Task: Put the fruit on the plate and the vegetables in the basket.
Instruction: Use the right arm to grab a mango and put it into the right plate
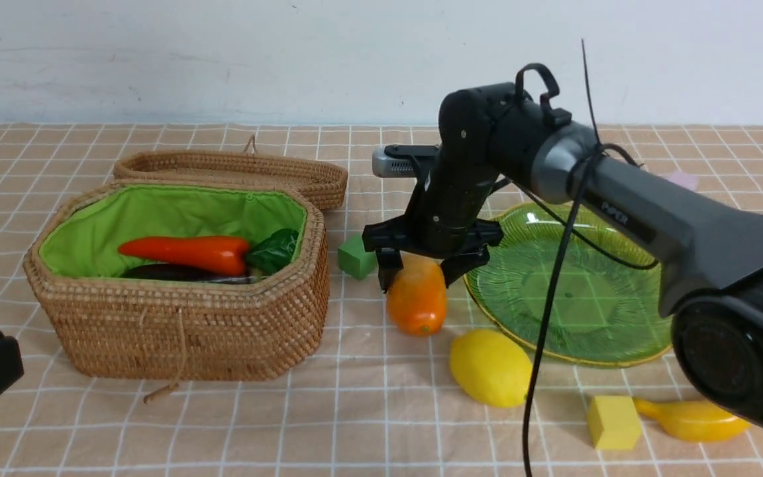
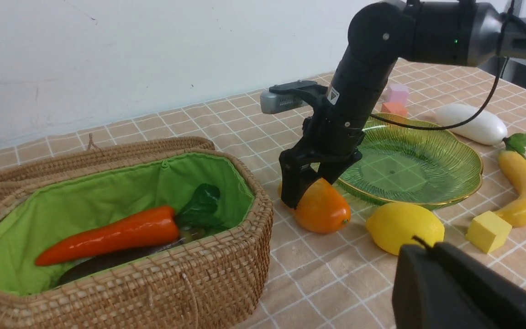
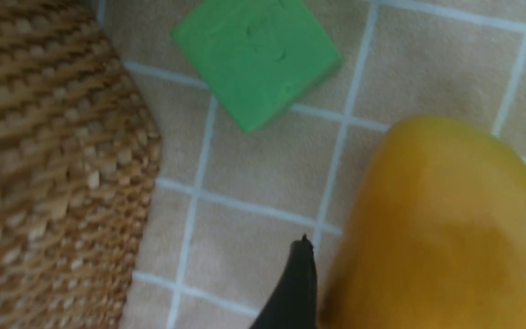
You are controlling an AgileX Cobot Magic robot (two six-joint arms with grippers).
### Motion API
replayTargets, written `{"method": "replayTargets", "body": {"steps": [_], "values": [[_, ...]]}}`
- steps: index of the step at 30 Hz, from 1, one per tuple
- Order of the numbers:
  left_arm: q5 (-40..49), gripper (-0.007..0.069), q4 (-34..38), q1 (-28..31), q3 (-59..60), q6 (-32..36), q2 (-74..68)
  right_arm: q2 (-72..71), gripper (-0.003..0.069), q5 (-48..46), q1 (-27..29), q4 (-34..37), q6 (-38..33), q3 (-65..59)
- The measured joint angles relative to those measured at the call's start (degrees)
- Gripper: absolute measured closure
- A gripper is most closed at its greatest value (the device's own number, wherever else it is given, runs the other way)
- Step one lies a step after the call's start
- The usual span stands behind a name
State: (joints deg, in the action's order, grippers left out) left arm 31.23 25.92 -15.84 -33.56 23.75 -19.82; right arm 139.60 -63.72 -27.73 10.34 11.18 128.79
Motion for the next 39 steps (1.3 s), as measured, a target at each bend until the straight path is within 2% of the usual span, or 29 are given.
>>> {"method": "replayTargets", "body": {"steps": [4,7,8,12,17,20,21,24,27,30,33,35,39], "values": [[0.0,0.0629,0.0,0.0,0.0,0.0,0.0,1.9,0.0002,1.5,0.0,1.8,-0.1,0.0],[0.0,0.0627,0.0,0.0,0.0,0.0,0.0,1.8,0.0054,1.6,0.0,2.4,-1.1,0.0],[0.0,0.0625,0.0,0.0,0.0,0.0,0.0,1.8,0.0092,1.5,0.0,3.3,-2.2,0.1],[0.0,0.0621,0.0,0.0,0.0,0.0,0.0,1.3,0.0091,0.3,-0.1,4.0,-4.4,2.6],[0.0,0.0617,0.0,0.0,0.0,0.0,0.0,-2.7,0.0091,-5.3,0.9,-0.5,-4.6,6.2],[0.0,0.0616,0.0,0.0,0.0,0.0,0.0,-5.9,0.0091,-6.6,3.5,-7.6,-3.9,7.0],[0.0,0.0617,0.0,0.0,0.0,0.0,0.0,-6.4,0.0091,-6.7,6.1,-10.3,-2.6,7.0],[0.0,0.0613,0.0,0.0,0.0,0.0,0.0,-6.4,0.0091,-6.8,10.9,-12.8,-0.3,5.1],[0.1,0.0608,0.0,0.0,0.0,0.0,0.0,-5.6,0.0091,-6.9,14.3,-13.1,0.1,2.2],[0.2,0.0608,-0.1,0.0,0.0,0.0,0.0,-3.9,0.0091,-7.4,17.5,-10.3,-0.4,-1.7],[0.2,0.0608,-0.1,0.0,0.0,0.0,0.0,-3.7,0.0060,-7.4,18.2,-9.6,-0.9,-2.6],[0.2,0.0608,-0.3,0.0,0.0,0.0,0.0,-4.0,-0.0006,-7.3,18.3,-9.4,-1.4,-2.7],[0.2,0.0606,-0.4,0.0,0.0,0.1,0.0,-7.0,-0.0010,-7.3,17.9,-7.6,-3.3,-3.0]]}}
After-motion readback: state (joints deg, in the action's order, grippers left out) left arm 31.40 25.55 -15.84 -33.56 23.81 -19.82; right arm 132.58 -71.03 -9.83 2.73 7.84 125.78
